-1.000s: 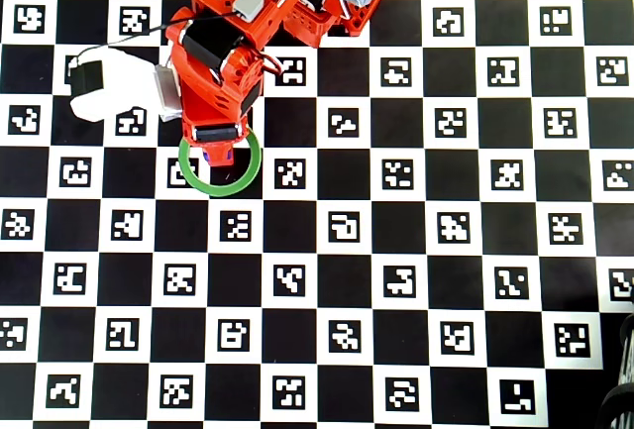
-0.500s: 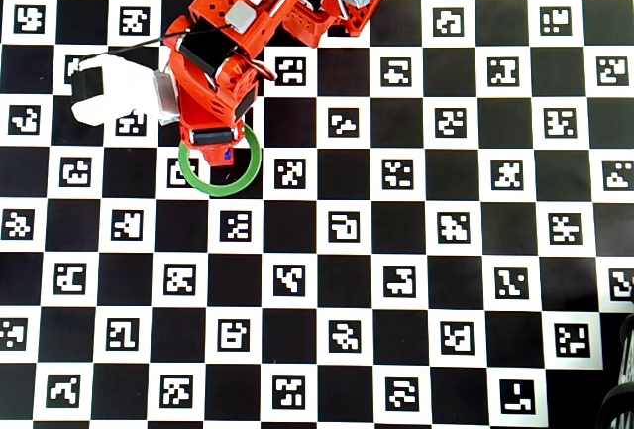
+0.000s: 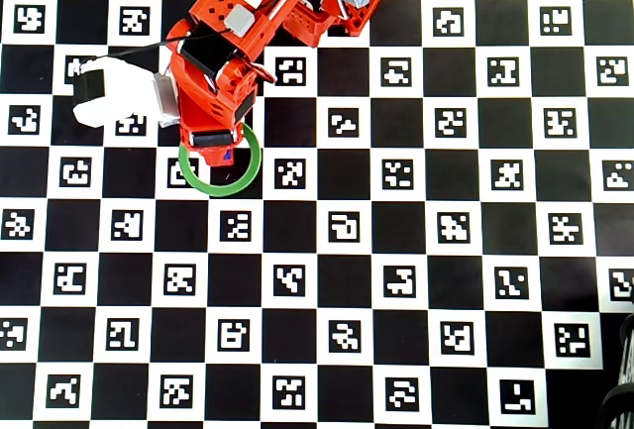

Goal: Grab the red cube then put it in the green circle then put the blue cube on top and finally the orange cube on top

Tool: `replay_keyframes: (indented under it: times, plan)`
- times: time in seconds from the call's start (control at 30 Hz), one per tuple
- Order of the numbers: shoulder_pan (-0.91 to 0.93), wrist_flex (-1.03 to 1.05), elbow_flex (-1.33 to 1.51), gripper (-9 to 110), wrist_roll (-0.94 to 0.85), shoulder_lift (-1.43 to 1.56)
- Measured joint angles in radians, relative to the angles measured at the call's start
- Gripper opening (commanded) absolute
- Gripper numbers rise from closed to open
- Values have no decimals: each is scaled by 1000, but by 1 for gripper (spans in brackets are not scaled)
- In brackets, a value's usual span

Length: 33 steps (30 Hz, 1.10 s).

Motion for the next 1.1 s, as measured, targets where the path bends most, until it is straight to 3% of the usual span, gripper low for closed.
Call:
replay_keyframes:
  times: [0.27,0.43,0.67,1.1]
  plan:
    - [0,-3,2,10,0,0]
    - [8,-3,2,27,25,0]
    - [18,3,2,35,21,0]
    - [-5,202,-275,38,97,71]
